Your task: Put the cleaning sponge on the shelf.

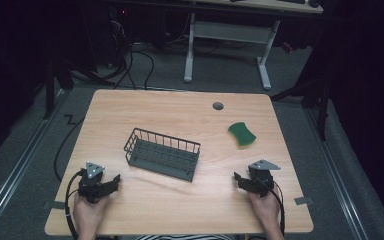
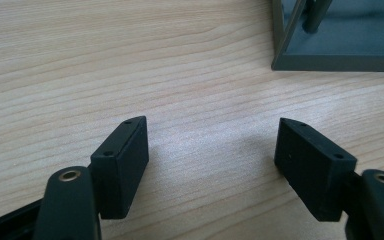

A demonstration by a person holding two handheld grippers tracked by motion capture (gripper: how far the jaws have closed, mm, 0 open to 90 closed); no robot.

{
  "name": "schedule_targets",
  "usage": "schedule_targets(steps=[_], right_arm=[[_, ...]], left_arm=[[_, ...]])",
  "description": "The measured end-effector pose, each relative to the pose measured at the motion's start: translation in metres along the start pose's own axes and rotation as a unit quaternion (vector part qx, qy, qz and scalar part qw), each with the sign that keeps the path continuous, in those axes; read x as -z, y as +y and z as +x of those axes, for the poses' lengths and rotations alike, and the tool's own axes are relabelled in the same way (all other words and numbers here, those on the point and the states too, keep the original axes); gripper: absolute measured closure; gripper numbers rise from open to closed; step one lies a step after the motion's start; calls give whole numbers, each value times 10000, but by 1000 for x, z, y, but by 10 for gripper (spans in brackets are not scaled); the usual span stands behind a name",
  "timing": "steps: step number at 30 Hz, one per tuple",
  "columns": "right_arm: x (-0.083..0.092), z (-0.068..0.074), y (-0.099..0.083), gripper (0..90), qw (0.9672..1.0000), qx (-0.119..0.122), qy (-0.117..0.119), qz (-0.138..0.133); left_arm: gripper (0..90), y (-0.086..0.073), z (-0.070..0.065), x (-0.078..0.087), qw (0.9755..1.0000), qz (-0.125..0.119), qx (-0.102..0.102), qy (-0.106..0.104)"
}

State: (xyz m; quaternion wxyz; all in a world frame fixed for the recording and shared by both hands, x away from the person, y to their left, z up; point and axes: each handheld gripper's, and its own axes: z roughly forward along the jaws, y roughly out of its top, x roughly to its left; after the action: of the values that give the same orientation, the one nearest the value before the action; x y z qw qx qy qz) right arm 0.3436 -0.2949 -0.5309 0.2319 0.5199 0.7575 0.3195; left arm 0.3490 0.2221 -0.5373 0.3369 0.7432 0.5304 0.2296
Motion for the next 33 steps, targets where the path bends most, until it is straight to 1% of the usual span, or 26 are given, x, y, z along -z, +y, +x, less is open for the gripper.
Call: schedule_targets(steps=[6, 16, 24, 29, 31, 33], right_arm=[[0, 0, 0, 340, 10000, -8, 16, 1], [0, 0, 0, 341, 10000, 0, 6, 1], [0, -1, 0, 350, 10000, 16, 67, -4], [-1, 0, 1, 377, 9998, 154, 119, -16], [0, 1, 3, 396, 9996, 253, 126, -22], [0, 3, 4, 419, 9993, 333, 177, -50]], left_arm=[[284, 0, 0, 0, 10000, 4, -3, -16], [283, 1, -2, -1, 10000, 16, 27, 36], [305, 1, -2, -1, 10000, 8, 24, 43], [325, 2, -2, -1, 10000, -6, 46, 48], [333, 2, -1, 0, 9999, -23, 118, -27], [339, 2, 0, 0, 9999, -46, 133, -88]])
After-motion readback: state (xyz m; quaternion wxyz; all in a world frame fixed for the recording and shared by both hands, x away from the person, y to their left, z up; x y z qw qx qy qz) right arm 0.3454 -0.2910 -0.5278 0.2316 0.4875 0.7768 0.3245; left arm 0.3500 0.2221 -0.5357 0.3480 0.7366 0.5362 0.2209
